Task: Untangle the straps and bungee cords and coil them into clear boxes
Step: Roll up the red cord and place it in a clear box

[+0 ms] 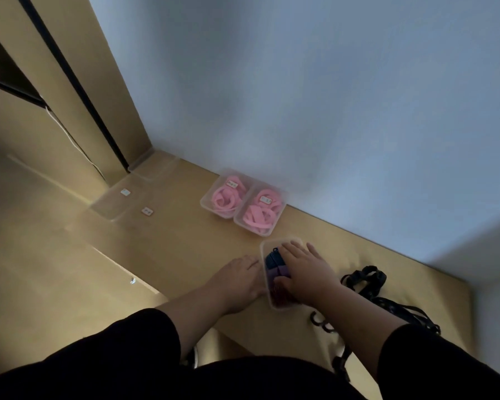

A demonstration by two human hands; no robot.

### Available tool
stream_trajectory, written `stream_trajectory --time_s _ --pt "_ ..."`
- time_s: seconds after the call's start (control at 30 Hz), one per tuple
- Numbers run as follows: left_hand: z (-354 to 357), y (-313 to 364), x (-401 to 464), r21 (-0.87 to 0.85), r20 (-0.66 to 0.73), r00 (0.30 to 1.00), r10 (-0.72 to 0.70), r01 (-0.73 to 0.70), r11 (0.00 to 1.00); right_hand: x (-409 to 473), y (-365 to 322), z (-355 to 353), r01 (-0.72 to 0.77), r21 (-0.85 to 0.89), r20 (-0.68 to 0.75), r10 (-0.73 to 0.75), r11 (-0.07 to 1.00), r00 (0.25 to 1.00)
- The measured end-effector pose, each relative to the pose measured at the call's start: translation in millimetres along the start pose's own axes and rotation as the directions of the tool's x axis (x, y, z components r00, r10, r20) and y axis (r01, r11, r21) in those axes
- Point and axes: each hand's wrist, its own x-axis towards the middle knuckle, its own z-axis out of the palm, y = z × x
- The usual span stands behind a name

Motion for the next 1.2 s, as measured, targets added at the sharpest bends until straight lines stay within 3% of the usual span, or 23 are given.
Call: stream_trajectory --time_s 0.23,0.5,0.77,0.97,1.2 --pt "-5.3 -63.0 -16.1 -0.02 -0.065 0.998 -0.004 0.003 1.0 37.7 -50.6 -13.8 0.018 -0.033 -0.009 -0.019 0.999 1.0" --pt "-24.8 -190.7 -56.6 -0.155 -0.094 0.98 -0.173 0.157 0.975 128.5 -156.9 -13.1 0.059 -0.03 0.03 -0.058 0.998 0.998" --pt "-33.6 -306.9 -89.7 -0.105 -0.109 0.967 -0.228 0.217 0.97 237.4 -222.4 -9.4 -0.098 0.104 0.18 0.078 0.99 0.98" --pt "-29.2 -347.9 -101.9 -0.094 -0.153 0.97 -0.187 0.175 0.98 307.5 -242.5 -16.5 -0.202 0.15 0.2 0.17 0.968 0.965" --pt "-9.6 -363.0 -97.8 0.0 -0.057 0.984 -0.167 0.168 0.986 353.4 -255.7 -15.2 -0.242 0.168 0.23 0.2 0.956 0.952"
